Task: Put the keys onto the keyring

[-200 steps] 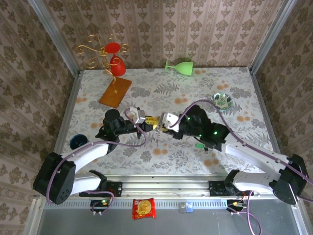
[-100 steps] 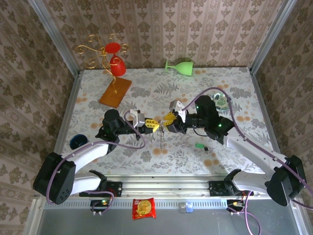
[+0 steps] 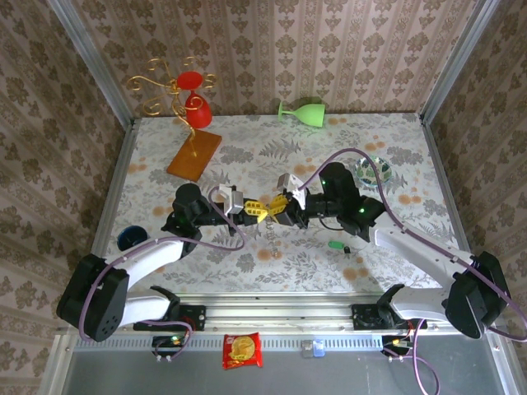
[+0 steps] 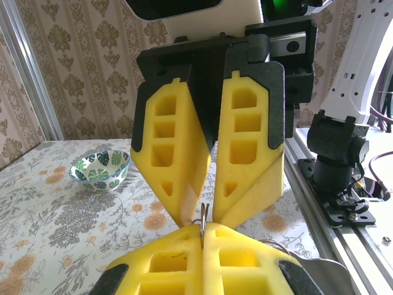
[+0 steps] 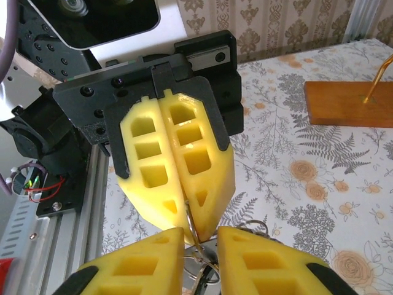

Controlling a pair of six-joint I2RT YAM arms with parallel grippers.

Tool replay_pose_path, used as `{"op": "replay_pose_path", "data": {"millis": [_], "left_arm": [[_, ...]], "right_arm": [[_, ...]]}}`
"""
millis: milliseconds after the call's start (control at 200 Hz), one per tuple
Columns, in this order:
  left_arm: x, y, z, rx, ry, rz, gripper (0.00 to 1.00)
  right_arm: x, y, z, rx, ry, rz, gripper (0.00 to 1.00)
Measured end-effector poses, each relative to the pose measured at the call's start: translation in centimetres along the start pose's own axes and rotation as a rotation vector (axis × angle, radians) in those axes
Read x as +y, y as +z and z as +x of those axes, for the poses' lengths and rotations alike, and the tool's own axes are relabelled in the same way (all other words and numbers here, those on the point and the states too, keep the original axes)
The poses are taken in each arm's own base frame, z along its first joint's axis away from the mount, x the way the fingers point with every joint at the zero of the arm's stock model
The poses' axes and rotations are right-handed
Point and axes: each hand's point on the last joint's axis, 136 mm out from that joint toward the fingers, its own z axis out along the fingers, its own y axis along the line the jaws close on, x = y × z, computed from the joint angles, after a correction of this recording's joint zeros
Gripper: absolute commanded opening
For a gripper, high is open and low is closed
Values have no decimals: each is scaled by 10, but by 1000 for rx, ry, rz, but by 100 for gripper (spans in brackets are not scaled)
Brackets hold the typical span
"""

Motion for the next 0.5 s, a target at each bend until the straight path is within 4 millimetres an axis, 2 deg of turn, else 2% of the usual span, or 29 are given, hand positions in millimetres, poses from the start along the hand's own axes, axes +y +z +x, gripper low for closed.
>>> {"op": "replay_pose_path", "data": {"millis": [65, 135, 225, 270, 360, 500], "left_arm": [[0, 0, 0, 0, 0, -2, 0], [1, -1, 1, 1, -1, -5, 0], [3, -1, 1, 2, -6, -9, 0], [3, -1, 2, 4, -8, -12, 9], [5, -1, 4, 11, -5, -22, 20], [7, -1, 13, 60, -7, -40, 19]], "right_arm": [[0, 0, -1, -5, -7, -1, 15], [1, 1, -2, -9, -12, -6, 0], [1, 1, -2, -8, -26, -8, 0], [1, 1, -1, -6, -39, -7, 0], [1, 0, 0, 13, -60, -8, 0], [1, -1, 5, 82, -88, -12, 0]]}}
